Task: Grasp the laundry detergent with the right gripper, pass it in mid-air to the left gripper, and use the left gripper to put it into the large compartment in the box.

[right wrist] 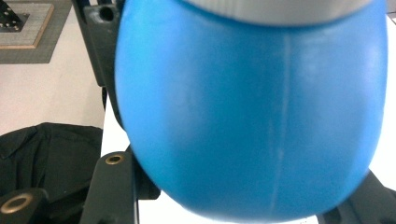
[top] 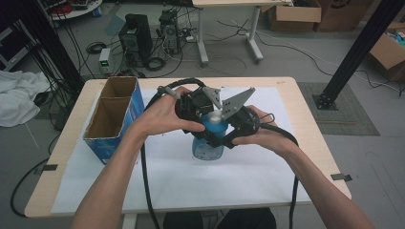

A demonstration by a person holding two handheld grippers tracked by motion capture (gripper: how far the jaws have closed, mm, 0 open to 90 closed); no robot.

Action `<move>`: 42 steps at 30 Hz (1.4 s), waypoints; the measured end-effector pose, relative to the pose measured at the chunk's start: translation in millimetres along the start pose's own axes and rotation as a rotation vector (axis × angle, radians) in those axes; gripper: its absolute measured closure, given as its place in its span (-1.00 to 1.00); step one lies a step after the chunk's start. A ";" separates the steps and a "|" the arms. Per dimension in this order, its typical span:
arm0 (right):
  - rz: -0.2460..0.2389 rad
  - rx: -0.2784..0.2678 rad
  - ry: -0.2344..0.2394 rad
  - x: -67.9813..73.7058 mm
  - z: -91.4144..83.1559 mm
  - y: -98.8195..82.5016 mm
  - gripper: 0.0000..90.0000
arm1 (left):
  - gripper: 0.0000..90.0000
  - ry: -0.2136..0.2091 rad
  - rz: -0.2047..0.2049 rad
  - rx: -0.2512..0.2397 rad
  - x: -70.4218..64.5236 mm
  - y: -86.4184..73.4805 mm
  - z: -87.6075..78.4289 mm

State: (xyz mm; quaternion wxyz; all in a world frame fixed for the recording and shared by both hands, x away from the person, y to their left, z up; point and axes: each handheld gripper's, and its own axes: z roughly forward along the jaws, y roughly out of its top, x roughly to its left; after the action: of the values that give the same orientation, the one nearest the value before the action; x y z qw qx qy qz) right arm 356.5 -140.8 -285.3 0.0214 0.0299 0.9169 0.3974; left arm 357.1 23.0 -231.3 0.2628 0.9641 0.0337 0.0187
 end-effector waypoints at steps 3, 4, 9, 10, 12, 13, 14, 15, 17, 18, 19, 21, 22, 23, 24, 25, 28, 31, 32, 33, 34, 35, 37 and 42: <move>0.000 -0.005 0.003 0.2 0.4 -0.7 -0.01 | -0.16 0.003 0.001 -0.003 -0.4 -0.1 0.1; 0.000 -0.005 0.002 0.0 0.2 -0.8 -0.02 | -0.16 0.003 0.001 -0.004 -0.5 -0.2 0.0; -0.003 -0.011 0.001 0.2 -0.7 -1.0 -0.02 | -0.16 0.003 -0.003 -0.010 -0.8 -0.4 -0.9; -0.002 -0.012 0.002 0.3 -0.8 -1.1 -0.02 | -0.16 0.002 -0.004 -0.012 -0.9 -0.4 -0.9; -0.004 -0.010 0.001 0.4 -0.7 -1.5 -0.03 | -0.16 0.002 0.000 -0.007 -0.7 -0.3 -0.6; -0.004 -0.009 0.004 0.7 -0.5 -1.8 -0.05 | -0.16 0.003 -0.001 -0.010 -0.8 -0.5 -0.5; -0.005 -0.009 0.007 1.0 0.1 -2.5 -0.08 | -0.16 0.001 -0.003 -0.009 -0.6 -0.7 -0.3; -0.002 -0.007 0.008 1.2 0.3 -2.9 -0.09 | -0.16 0.001 -0.003 -0.009 -0.6 -0.7 -0.3; 0.000 -0.004 0.006 1.2 0.7 -3.7 -0.11 | -0.16 0.000 -0.007 -0.007 -0.8 -1.2 -0.4; 0.003 -0.003 0.006 1.1 0.9 -4.2 -0.12 | -0.16 0.001 -0.007 -0.007 -0.8 -1.4 -0.7; 0.004 -0.002 0.009 1.0 1.2 -4.7 -0.12 | -0.16 0.001 -0.006 -0.008 -1.0 -1.6 -0.9; 0.003 0.001 0.012 1.1 1.4 -5.1 -0.12 | -0.16 0.002 -0.006 -0.011 -1.1 -1.9 -1.6; 0.005 0.001 0.013 1.2 1.6 -5.5 -0.13 | -0.16 0.001 -0.007 -0.013 -1.2 -2.0 -1.8; 0.007 0.001 0.013 1.1 1.7 -5.6 -0.14 | -0.16 0.001 -0.007 -0.013 -1.3 -2.2 -2.3; 0.009 -0.002 0.010 0.4 1.7 -6.1 -0.17 | -0.16 0.002 -0.007 -0.014 -1.3 -2.4 -2.5; 0.009 -0.002 0.010 0.4 1.7 -6.1 -0.17 | -0.16 0.002 -0.008 -0.012 -1.5 -2.5 -2.7; 0.015 -0.003 0.008 -0.4 1.8 -6.9 -0.21 | -0.16 0.003 -0.007 -0.014 -1.6 -3.2 -3.1; 0.020 -0.001 0.013 -0.7 1.8 -7.7 -0.23 | -0.16 0.005 -0.010 -0.019 -1.4 -3.8 -4.1; 0.019 -0.001 0.014 -0.7 1.7 -7.9 -0.24 | -0.16 0.005 -0.011 -0.018 -1.4 -4.0 -4.5; 0.020 -0.001 0.013 -0.6 1.5 -8.2 -0.26 | -0.16 0.004 -0.012 -0.018 -1.4 -4.1 -4.9; 0.022 -0.001 0.012 -0.7 1.0 -8.3 -0.27 | -0.16 0.007 -0.011 -0.020 -1.2 -4.3 -5.2; 0.026 -0.003 0.010 -0.8 0.5 -8.6 -0.30 | -0.16 0.005 -0.015 -0.018 -1.4 -4.6 -5.5; 0.035 -0.002 0.008 -1.2 -0.6 -9.4 -0.33 | -0.16 0.007 -0.017 -0.019 -1.3 -5.1 -6.0; 0.065 0.018 -0.018 -3.1 -4.2 -11.6 -0.60 | -0.16 0.013 -0.036 -0.015 -1.1 -6.1 -8.0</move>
State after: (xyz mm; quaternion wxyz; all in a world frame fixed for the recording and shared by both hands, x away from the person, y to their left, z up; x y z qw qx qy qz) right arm 358.9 -152.0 -290.8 0.0161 0.0635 0.9188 0.3892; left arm 355.2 32.3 -227.5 0.2699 0.9612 0.0528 0.0203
